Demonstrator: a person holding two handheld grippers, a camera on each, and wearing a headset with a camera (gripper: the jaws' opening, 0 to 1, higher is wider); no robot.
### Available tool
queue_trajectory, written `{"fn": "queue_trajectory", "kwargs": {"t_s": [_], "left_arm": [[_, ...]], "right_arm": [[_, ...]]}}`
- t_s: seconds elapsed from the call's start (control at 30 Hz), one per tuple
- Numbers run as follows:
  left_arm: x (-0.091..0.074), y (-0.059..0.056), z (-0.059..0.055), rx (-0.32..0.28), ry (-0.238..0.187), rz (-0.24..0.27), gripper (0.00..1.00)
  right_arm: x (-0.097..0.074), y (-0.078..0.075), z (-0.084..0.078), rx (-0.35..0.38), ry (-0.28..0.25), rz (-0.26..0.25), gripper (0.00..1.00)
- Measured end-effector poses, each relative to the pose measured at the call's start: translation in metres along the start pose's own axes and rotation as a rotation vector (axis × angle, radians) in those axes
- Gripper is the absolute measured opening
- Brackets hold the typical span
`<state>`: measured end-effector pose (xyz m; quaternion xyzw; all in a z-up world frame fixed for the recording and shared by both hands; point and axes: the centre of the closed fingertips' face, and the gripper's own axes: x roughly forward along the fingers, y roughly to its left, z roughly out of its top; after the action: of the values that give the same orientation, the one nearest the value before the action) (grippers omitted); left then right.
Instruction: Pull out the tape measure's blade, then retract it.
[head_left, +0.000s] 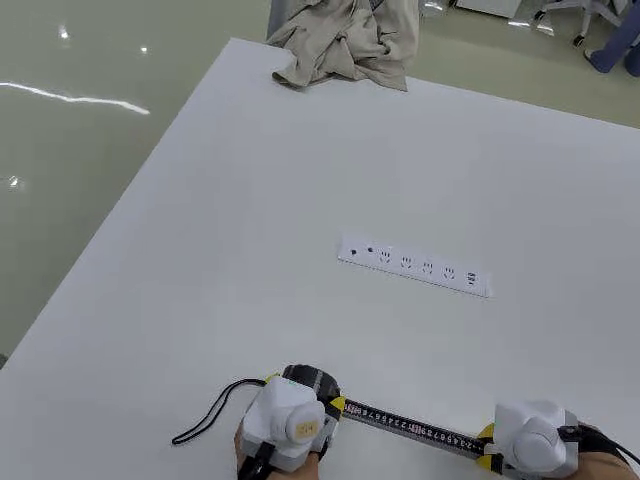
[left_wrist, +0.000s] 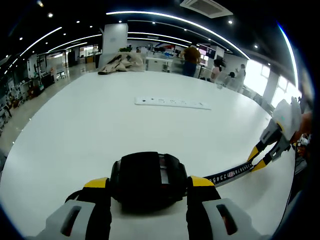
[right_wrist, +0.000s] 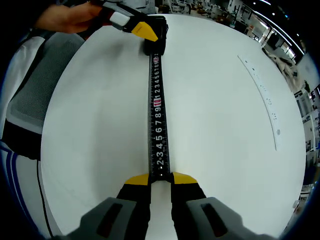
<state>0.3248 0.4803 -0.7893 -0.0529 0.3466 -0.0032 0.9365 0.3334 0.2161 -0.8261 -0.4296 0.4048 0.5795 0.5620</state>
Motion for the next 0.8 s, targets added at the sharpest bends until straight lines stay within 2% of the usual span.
{"fn": "queue_trajectory", "kwargs": {"t_s": [0.8], "left_arm": [[0.000, 0.000, 0.000, 0.000, 0.006, 0.002, 0.58]], "right_arm": [[0.006, 0.002, 0.020, -0.014, -0.026, 0.009, 0.14]]}}
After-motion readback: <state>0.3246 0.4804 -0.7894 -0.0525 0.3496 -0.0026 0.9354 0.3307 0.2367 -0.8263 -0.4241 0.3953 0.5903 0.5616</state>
